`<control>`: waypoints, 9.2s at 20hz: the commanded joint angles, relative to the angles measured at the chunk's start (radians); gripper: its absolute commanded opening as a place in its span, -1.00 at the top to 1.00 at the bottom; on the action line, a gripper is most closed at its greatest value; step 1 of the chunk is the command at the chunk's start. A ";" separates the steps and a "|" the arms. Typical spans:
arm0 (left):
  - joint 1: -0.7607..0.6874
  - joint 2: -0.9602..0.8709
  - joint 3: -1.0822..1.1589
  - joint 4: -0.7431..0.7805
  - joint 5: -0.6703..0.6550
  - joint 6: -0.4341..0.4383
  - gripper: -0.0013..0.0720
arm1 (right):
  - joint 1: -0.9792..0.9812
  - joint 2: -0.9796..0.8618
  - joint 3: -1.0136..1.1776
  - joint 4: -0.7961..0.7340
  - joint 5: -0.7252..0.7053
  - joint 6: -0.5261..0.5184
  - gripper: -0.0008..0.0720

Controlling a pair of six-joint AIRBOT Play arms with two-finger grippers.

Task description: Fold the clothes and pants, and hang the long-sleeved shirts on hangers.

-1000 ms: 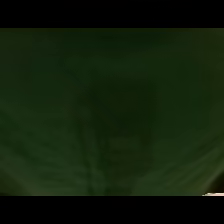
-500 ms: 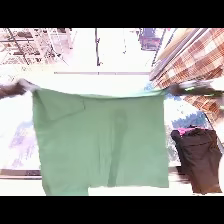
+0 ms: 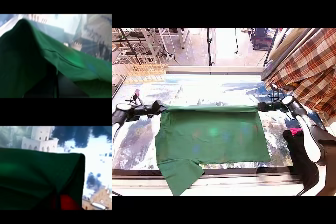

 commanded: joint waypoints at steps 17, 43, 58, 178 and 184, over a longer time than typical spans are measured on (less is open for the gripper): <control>0.219 0.153 -0.265 0.442 -0.597 -0.121 0.01 | -0.188 0.177 -0.393 -0.181 0.561 0.095 -0.55; 0.269 0.636 -0.584 0.132 -0.549 0.004 0.96 | -0.349 0.607 -0.584 0.081 0.623 -0.115 0.93; 0.103 -0.060 -0.124 -0.336 -0.225 -0.024 0.33 | -0.002 -0.079 0.089 0.059 0.089 0.143 0.02; -0.418 0.474 0.409 0.978 -0.591 -0.317 0.95 | -0.036 0.737 -0.115 -0.477 0.103 0.137 0.82; -0.418 0.474 0.409 0.978 -0.591 -0.317 0.94 | -0.037 0.737 -0.115 -0.470 -0.136 0.135 0.69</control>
